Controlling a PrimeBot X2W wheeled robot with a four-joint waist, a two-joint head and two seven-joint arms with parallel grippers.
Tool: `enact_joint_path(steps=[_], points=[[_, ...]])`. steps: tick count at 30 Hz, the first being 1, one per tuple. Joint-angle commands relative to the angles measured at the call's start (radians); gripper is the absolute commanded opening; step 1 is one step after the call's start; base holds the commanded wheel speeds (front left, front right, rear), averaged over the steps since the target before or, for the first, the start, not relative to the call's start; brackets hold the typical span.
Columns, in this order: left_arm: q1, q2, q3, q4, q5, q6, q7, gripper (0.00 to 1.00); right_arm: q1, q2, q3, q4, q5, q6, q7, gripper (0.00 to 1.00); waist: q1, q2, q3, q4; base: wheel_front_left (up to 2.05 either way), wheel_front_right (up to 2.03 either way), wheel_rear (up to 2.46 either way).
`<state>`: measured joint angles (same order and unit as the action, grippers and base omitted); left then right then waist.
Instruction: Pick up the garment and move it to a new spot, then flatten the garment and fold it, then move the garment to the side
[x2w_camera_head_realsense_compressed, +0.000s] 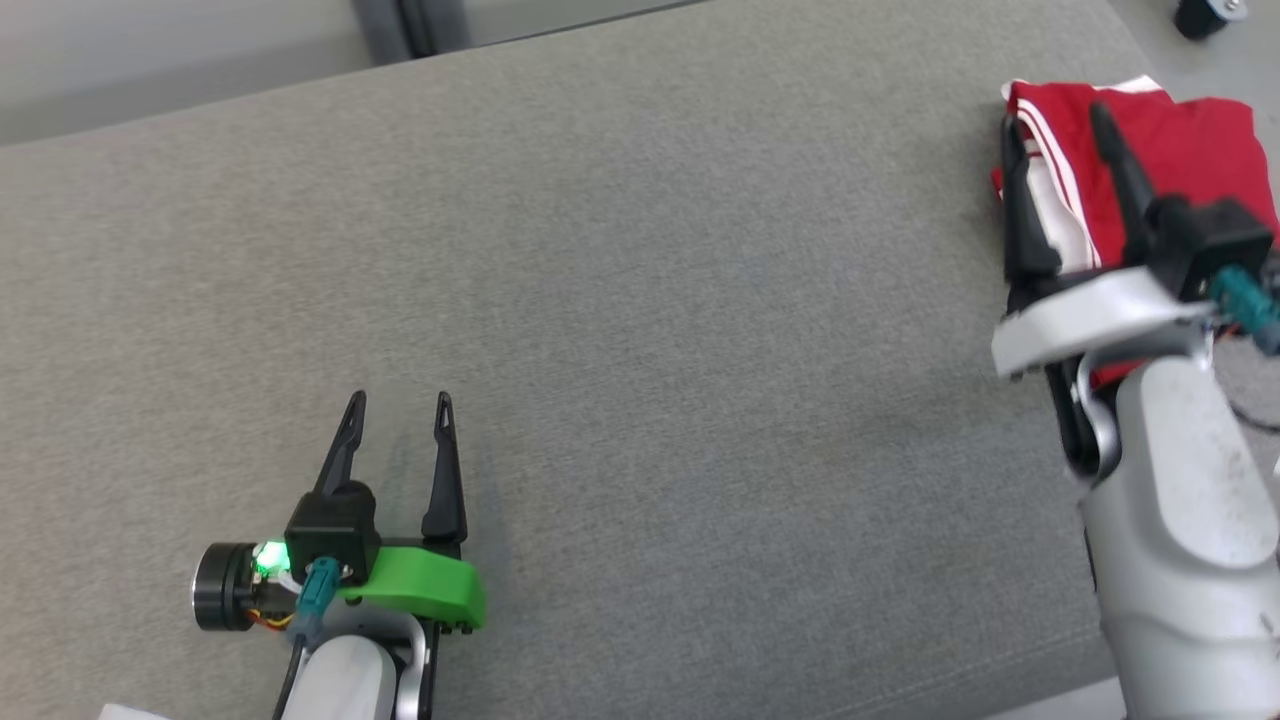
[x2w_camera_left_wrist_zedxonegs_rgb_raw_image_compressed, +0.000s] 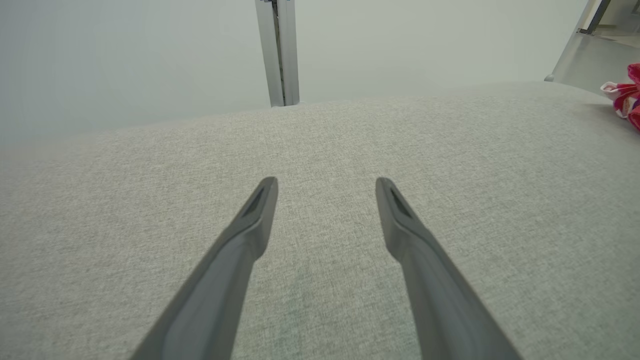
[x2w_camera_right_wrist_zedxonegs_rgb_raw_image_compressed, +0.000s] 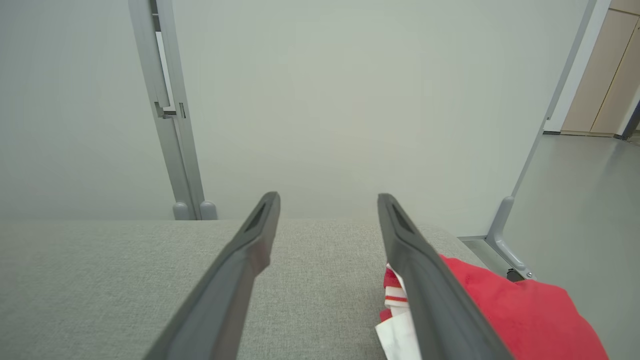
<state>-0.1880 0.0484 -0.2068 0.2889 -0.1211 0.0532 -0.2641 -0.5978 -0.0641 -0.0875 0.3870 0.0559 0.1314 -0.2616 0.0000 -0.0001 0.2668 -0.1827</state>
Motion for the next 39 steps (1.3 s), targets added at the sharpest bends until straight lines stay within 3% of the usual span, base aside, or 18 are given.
enact_joint_path(steps=[1, 11, 26, 27, 30, 39], points=[[0.021, 0.005, 0.005, -0.006, -0.006, 0.007, 0.001, 1.0, 0.046, 0.003, 0.002, -0.006, 0.01, -0.002, -0.004, 1.0, 0.0, 0.0001, -0.055, 0.057, 0.0, 0.0, 0.0], [0.094, 0.005, 0.049, 0.005, -0.023, 0.017, 0.001, 1.0, 0.278, 0.011, 0.036, 0.01, 0.078, -0.002, -0.004, 1.0, 0.0, 0.0001, -0.125, 0.147, 0.0, 0.0, 0.0], [0.174, 0.004, 0.127, -0.008, -0.086, -0.052, 0.001, 1.0, 0.385, 0.011, 0.052, 0.048, 0.082, -0.002, -0.004, 1.0, 0.0, 0.0001, -0.209, 0.218, 0.0, 0.0, 0.0], [0.166, -0.001, 0.126, 0.0, -0.083, -0.053, 0.0, 0.0, 0.375, 0.017, 0.052, 0.053, 0.08, 0.0, 0.001, 0.0, 0.0, 0.0001, -0.196, 0.205, 0.0, 0.0, 0.0], [0.178, -0.002, 0.125, 0.027, -0.083, -0.053, 0.001, 0.0, 0.392, 0.025, 0.053, 0.077, 0.08, 0.0, 0.004, 0.0, 0.0, 0.0001, -0.197, 0.206, 0.0, 0.0, 0.0], [0.163, -0.002, 0.15, 0.019, -0.256, -0.069, 0.047, 0.0, 0.397, 0.024, 0.036, 0.057, 0.26, 0.0, 0.057, 0.0, 0.0, 0.0001, -0.202, 0.204, 0.0, 0.0, 0.0]])
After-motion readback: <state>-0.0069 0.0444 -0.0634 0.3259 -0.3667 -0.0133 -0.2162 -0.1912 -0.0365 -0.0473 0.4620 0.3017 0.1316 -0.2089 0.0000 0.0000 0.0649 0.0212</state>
